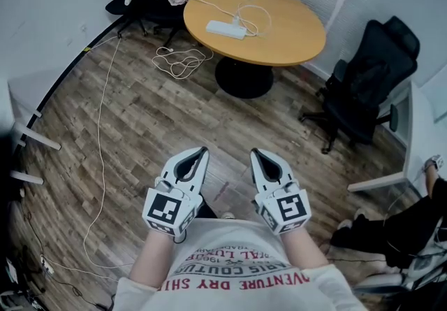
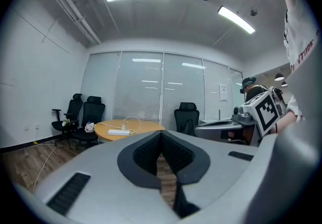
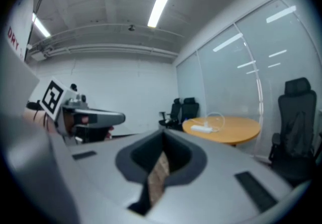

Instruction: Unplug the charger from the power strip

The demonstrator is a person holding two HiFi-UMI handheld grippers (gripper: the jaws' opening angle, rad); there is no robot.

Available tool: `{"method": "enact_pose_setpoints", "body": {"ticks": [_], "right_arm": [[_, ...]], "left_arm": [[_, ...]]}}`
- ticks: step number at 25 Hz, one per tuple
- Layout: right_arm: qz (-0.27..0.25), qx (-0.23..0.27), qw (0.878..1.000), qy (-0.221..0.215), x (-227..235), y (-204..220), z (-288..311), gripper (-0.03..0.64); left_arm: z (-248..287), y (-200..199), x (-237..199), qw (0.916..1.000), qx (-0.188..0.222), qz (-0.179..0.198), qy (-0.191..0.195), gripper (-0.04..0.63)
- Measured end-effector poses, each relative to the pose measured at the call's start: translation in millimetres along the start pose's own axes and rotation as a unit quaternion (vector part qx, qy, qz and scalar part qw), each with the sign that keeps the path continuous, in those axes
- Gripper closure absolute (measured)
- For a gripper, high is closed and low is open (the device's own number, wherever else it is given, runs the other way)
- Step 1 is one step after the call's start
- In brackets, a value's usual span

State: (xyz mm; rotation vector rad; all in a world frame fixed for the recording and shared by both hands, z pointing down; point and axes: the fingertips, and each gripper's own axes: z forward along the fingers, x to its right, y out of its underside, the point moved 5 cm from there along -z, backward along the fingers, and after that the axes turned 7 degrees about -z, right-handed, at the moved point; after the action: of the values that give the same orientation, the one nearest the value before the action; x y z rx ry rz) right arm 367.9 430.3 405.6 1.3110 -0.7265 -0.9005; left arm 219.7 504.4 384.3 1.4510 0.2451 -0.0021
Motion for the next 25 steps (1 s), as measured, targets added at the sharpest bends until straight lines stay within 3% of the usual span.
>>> {"method": "enact_pose_setpoints", "body": {"ticks": [11,25], "right_arm": [[0.034,-0.060,0.997,0.041,31.6,-7.0,90.0,0.589],[0.039,-0.069,0.990,0.119,52.4,-43.3,265.1,0.589]], "left_arm": [[63.6,-18.5,-87.0,0.9995,-0.003,-0.023,0.022,0.563],[143.0,-73.3,-263.3,0.9976,-0.016,-0.017,0.066,0.563]]}}
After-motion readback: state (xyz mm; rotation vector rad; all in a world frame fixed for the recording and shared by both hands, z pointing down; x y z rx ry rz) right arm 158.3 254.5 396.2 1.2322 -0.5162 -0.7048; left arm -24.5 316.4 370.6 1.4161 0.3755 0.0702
